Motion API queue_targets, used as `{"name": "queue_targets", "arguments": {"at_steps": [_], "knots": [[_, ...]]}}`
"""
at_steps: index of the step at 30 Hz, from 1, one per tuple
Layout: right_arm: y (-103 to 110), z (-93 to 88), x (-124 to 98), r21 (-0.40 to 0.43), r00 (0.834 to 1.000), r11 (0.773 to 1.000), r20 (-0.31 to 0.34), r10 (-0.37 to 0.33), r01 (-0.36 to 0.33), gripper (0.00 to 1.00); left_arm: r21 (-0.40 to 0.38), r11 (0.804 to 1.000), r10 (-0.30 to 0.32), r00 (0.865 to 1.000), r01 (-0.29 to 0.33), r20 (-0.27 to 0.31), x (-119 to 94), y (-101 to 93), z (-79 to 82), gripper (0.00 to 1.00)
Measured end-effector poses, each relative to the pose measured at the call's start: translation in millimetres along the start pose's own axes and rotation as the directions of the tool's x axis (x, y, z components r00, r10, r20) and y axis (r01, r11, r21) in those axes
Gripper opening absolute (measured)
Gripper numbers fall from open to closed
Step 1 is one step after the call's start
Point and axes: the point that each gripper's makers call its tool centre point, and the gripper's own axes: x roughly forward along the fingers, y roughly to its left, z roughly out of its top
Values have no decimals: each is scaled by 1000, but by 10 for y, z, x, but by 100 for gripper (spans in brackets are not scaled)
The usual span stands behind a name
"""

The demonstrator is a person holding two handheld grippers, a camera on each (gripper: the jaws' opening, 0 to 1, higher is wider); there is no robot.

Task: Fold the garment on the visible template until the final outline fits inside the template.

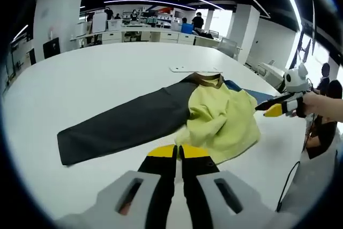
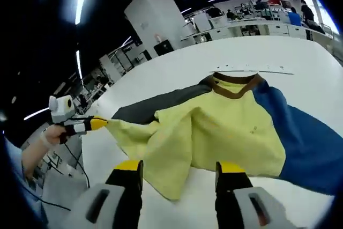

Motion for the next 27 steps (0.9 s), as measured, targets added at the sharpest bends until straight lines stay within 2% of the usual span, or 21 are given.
{"name": "queue_targets", "arguments": {"at_steps": [2,5,8,12,13,16,20,23,27], "knots": [[-40,-42,53,16,1000,1000,-5,4,-4,50,-1,1000,-2,1000,2,0,-6,-13,-10,0],[-19,-121,110,49,1000,999,-22,17,-16,41,2,1000,-5,1000,5,-4,-18,-25,-26,0],[-5,-186,158,82,999,996,-40,34,-31,28,-2,1000,-4,1000,4,-4,-30,-24,-34,0],[-3,-246,142,131,998,991,-54,41,-34,5,-3,1000,-3,1000,3,-4,-43,-30,-50,0],[49,-212,118,176,998,983,-27,56,-51,1,-6,1000,-2,1000,2,-3,-46,-34,-54,0],[128,-150,39,226,996,971,1,84,-82,0,-7,1000,-3,1000,3,-2,-50,-46,-64,0],[400,91,-86,285,983,941,73,168,-182,0,-3,1000,-5,1000,5,-4,-52,-61,-82,0],[578,268,-113,270,975,937,88,205,-222,0,2,1000,-4,1000,4,-8,-53,-58,-90,0],[823,502,-68,310,956,906,131,261,-290,0,1,1000,-6,1000,6,-5,-48,-64,-76,0]]}}
